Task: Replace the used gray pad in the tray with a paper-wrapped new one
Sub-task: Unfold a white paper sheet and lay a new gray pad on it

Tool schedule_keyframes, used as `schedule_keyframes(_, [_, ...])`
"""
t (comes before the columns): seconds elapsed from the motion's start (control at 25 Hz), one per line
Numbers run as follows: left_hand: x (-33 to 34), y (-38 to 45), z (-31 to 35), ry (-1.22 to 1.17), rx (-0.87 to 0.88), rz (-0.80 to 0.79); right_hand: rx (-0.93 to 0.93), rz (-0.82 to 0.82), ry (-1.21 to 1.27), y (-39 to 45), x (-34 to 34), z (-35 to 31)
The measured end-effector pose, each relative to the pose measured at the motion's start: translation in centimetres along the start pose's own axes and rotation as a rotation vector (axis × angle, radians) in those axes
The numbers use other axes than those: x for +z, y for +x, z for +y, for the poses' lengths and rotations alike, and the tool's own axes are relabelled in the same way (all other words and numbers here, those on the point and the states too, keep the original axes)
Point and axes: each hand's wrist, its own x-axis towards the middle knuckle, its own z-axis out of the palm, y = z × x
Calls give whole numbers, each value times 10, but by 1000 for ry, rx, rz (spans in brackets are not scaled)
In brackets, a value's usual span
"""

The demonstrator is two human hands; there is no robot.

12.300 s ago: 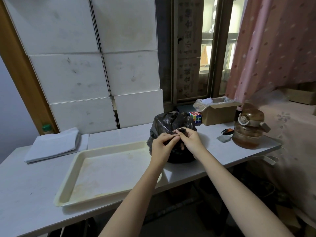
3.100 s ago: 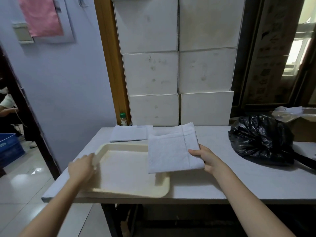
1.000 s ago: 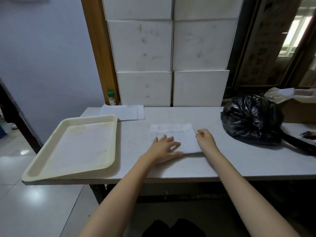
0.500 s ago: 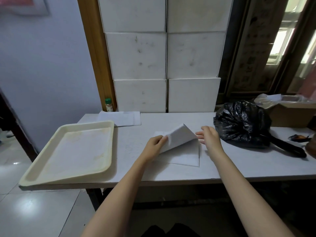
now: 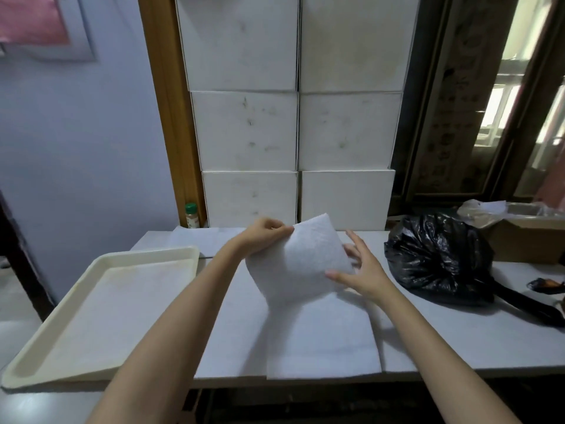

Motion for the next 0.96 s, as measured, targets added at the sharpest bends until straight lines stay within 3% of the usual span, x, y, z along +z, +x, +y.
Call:
schedule_keyframes(0.08, [-3,26,11,265,0,26,113,-33,226,21,3,2])
schedule_keyframes(0.16, [15,43,6,668,1,143,197,20,222,37,16,14])
schedule_keyframes(0.24, [55,39,-15,848,27,190,257,90,135,43,33,25])
schedule_keyframes(0.32, [97,21,-38,833,-15,72,234,159,-216,45,45,37])
schedule_keyframes(0.4, [124,9,-56,779,-89,-25,80,80,-752,43,54,42])
schedule_keyframes(0.44, [132,5,-65,762,-117,-21,-23,2,-883,42,58,45])
schedule_keyframes(0.48, [135,3,-72,740,-136,0,-79,-90,-922,43,62,49])
schedule_keyframes(0.6, [140,4,-81,690,-139,12,1,-261,-877,42,70,62])
schedule_keyframes(0.72, [124,4,-69,597,-103,-14,44,-317,-707,43,66,59])
schedule_keyframes(0.8, [108,-12,-63,455,-41,1,-15,-272,-424,37,42,57])
schedule_keyframes(0.84, [103,-28,-62,436,4,-8,-46,-242,-405,33,25,60])
schedule_keyframes(0.96, [107,-73,-49,552,66,-197,-229,-259,-874,13,-17,65])
